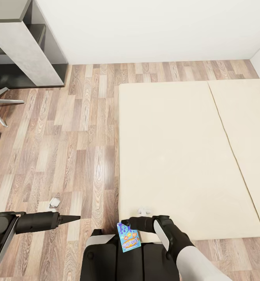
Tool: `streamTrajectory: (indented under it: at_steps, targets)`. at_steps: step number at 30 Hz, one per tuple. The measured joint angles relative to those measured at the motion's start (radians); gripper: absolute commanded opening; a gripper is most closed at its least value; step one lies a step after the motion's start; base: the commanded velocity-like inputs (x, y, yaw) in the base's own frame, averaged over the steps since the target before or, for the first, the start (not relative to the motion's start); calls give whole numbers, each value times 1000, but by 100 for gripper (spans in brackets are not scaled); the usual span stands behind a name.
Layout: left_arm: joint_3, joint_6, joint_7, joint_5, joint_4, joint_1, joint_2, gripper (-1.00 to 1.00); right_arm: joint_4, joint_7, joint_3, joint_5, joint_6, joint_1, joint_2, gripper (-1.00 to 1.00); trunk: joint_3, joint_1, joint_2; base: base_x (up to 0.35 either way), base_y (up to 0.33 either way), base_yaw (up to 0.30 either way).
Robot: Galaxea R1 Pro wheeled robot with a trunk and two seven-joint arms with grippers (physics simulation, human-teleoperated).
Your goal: Put all the toys in the child's room - the three board games (two on the bed and one on the table), the two jigsaw puzzles on the table, and the tennis ball on the table - inside the toy box on the table in the child's room.
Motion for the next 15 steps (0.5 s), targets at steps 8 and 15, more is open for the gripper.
streamTrajectory:
  at_steps: [8,15]
  targets:
    - [0,0,0,0,0,0,0,100,-3,-7,0,2,2,0,0,100,0,0,0,0,0,0]
    - [1,0,0,0,0,0,1,100,-4,-8,-2,4,3,0,-13,100,0,0,0,0,0,0]
